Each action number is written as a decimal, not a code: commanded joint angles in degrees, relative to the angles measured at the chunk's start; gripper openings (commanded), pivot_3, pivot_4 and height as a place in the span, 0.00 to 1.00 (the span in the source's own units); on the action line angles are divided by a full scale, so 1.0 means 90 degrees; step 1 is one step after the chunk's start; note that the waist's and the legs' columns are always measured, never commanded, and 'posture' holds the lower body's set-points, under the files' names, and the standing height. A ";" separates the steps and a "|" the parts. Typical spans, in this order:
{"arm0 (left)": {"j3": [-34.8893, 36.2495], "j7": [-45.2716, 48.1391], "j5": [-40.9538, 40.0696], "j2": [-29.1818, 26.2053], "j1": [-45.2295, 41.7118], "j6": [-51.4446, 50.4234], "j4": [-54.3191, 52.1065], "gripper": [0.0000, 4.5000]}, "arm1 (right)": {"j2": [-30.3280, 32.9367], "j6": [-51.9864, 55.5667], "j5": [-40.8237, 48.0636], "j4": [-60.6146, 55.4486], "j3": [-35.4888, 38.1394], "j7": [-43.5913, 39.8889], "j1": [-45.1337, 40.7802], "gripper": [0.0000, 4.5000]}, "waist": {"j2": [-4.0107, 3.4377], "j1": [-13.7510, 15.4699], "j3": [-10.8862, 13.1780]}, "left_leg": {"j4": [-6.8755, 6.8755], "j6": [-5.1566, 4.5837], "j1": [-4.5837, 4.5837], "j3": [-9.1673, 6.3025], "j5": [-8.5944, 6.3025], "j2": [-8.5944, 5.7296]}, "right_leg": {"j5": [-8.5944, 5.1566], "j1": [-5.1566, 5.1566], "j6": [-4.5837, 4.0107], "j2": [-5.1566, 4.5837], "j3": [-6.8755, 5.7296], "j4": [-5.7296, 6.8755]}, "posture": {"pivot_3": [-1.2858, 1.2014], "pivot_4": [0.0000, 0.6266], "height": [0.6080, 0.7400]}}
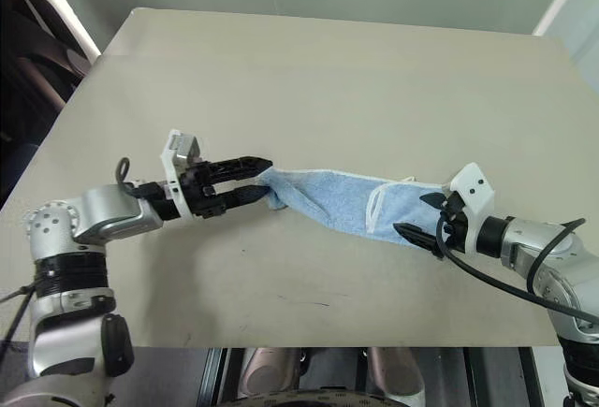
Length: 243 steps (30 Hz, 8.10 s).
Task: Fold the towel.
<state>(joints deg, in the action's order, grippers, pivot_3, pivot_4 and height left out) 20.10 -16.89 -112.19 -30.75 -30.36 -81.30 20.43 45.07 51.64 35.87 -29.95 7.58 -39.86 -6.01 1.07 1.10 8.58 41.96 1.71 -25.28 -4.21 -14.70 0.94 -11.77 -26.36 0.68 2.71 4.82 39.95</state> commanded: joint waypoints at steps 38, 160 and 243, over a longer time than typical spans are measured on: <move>0.1389 -0.3785 -0.0090 0.1690 0.0301 0.0964 -0.1556 1.00 | -0.0008 0.0789 0.0446 0.0020 0.0238 0.0258 -0.0192 1.00 | 0.0000 -0.0020 0.0000 | -0.0001 -0.0064 0.0019 0.0035 -0.0016 -0.0019 | 0.0009 0.0011 0.0002 0.0005 -0.0001 0.0003 | 0.52 0.24 0.68; -0.4561 1.0804 1.0972 0.3793 -0.3493 0.6592 0.2706 0.76 | 0.0175 0.1096 0.1119 -0.1258 0.2917 0.1270 0.1541 1.00 | -0.0038 0.0178 -0.0022 | 0.0171 -0.0188 -0.0161 0.0003 -0.0034 -0.0001 | 0.0083 -0.0040 0.0138 -0.0015 0.0021 -0.0007 | 0.52 0.24 0.68; -0.3316 1.0170 1.0122 0.0767 -0.1526 0.5674 -0.0771 1.00 | 0.0167 0.0121 -0.0751 -0.1084 -0.1218 0.0989 -0.0675 0.16 | -0.0113 0.0108 -0.0059 | 0.0236 -0.0326 -0.0302 0.0028 -0.0014 -0.0122 | 0.0132 -0.0153 0.0170 -0.0204 0.0001 0.0013 | 0.52 0.24 0.68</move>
<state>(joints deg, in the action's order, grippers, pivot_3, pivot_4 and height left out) -10.24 74.80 -20.25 -23.81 -43.77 -30.11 15.95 46.32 52.91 29.12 -38.10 -4.99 -30.43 -11.99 0.06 2.08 8.05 44.09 -1.22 -28.00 -3.96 -14.82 -0.16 -10.59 -27.74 2.22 0.87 4.83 40.06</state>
